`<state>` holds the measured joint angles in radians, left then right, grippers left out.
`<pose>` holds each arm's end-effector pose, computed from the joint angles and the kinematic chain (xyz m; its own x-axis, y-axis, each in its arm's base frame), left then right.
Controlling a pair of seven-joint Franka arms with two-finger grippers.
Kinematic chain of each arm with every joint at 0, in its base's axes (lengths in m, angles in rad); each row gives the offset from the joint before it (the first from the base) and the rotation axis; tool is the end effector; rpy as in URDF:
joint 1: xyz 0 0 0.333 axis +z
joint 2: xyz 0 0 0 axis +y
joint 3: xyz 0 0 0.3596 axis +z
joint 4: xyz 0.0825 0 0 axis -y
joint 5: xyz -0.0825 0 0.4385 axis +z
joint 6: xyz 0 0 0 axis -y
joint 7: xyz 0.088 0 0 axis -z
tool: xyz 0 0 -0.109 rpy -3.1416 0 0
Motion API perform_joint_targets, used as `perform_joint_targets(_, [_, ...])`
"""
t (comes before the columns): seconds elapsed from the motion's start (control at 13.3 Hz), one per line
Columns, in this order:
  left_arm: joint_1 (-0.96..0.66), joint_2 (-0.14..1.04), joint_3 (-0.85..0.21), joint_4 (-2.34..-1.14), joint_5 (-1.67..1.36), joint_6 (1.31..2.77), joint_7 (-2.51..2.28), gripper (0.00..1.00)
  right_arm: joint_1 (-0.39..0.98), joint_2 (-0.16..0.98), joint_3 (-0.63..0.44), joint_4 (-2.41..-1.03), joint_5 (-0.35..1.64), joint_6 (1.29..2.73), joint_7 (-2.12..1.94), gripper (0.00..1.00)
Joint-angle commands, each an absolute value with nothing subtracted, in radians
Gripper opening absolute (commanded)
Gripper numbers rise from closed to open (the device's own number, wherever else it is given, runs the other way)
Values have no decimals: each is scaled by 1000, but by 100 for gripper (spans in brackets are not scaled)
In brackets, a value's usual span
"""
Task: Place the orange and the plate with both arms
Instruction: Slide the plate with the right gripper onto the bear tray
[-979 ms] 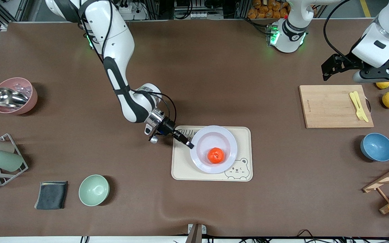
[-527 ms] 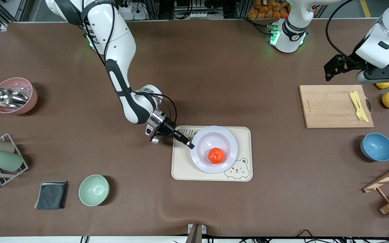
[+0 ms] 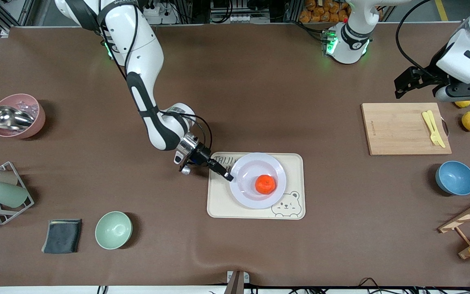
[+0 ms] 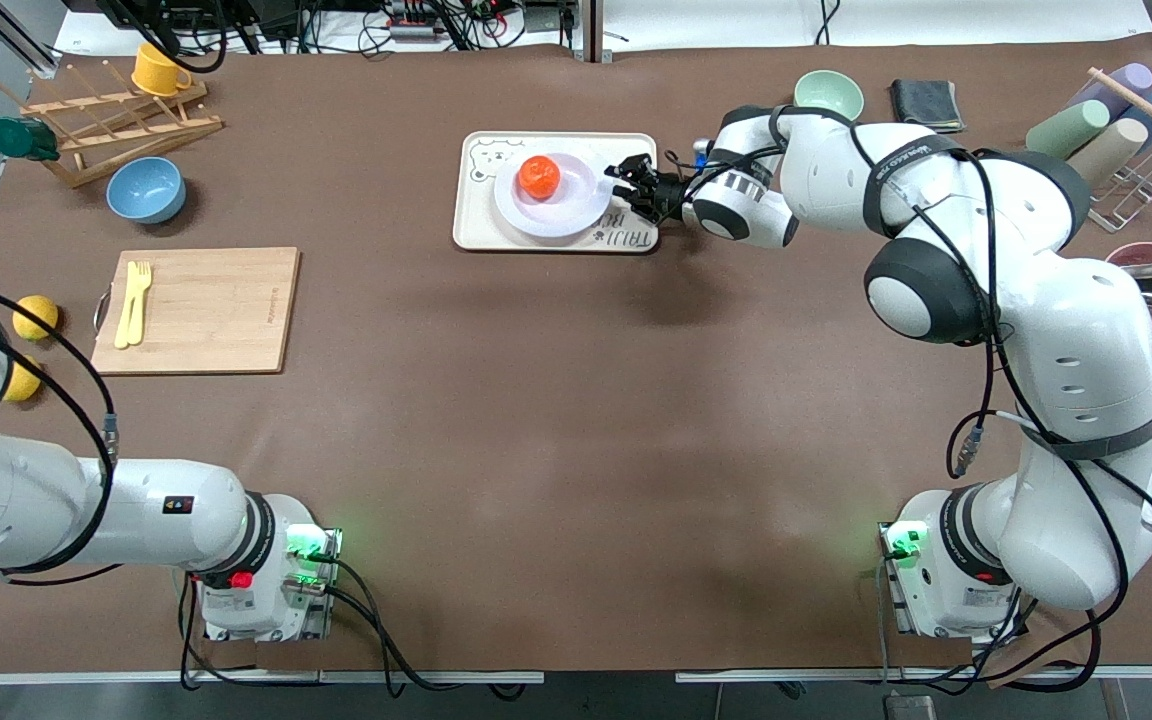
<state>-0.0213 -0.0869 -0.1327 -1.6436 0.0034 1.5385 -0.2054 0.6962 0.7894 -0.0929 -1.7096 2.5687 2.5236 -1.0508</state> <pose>0.5672 -0.0914 0.6760 0.9985 0.0522 -0.0155 0.0519 -0.9985 -0.0184 0.5934 0.4095 0.1122 0.7879 -0.6093 -0.0891 -0.2978 -0.2504 -0.9212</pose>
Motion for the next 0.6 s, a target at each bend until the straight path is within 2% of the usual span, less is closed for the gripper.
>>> perform_joint_targets(0.0, [-20, -100, -155, -1626, -32, 1511, -296, 100, 683, 801, -84, -1683, 2626, 2552, -1088, 45])
perform_joint_targets(0.3, [-11, -87, -169, -1626, -29, 1497, -253, 100, 672, 801, -80, -1634, 2489, 2689, -978, 44])
perform_joint_targets(0.53, [-14, -81, -158, -1626, -29, 1500, -232, 100, 669, 796, -81, -1611, 2285, 2691, -739, 44])
